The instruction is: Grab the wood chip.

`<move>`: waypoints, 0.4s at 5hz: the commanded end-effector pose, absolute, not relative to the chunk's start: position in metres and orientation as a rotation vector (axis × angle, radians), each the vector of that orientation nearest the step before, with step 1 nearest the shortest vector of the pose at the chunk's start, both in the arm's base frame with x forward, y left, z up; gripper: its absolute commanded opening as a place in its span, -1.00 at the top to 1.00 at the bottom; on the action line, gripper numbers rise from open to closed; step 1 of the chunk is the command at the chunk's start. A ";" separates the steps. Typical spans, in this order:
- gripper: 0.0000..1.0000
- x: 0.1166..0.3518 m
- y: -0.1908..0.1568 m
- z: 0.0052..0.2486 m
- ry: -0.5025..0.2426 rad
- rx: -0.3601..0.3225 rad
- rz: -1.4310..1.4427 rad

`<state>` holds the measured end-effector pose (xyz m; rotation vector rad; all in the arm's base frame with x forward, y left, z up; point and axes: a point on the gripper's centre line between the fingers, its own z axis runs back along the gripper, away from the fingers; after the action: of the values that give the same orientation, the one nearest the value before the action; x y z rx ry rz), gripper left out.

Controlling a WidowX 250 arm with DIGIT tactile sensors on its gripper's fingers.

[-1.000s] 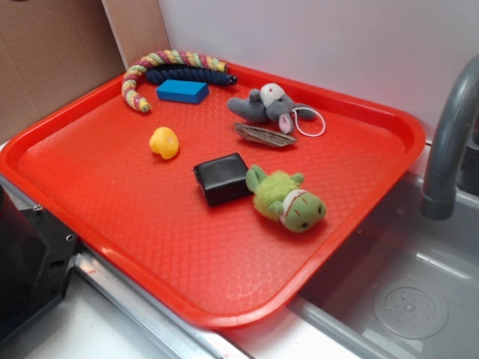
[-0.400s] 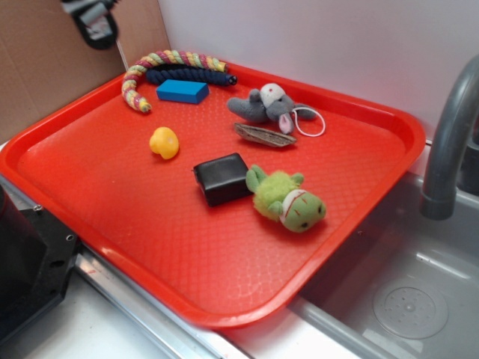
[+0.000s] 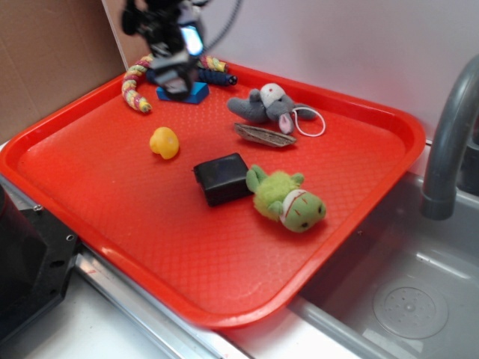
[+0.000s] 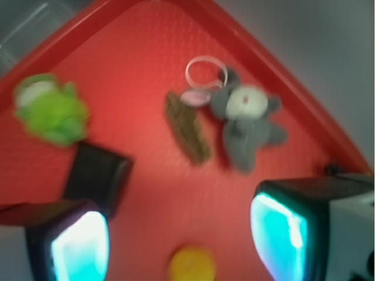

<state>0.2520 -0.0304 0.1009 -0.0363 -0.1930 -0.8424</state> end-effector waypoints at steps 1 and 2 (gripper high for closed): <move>-1.00 0.276 -0.055 0.057 -0.165 0.027 -0.930; -1.00 0.280 -0.060 0.039 -0.140 0.038 -0.943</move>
<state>0.2771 -0.0442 0.0386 0.0297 -0.0994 -0.9579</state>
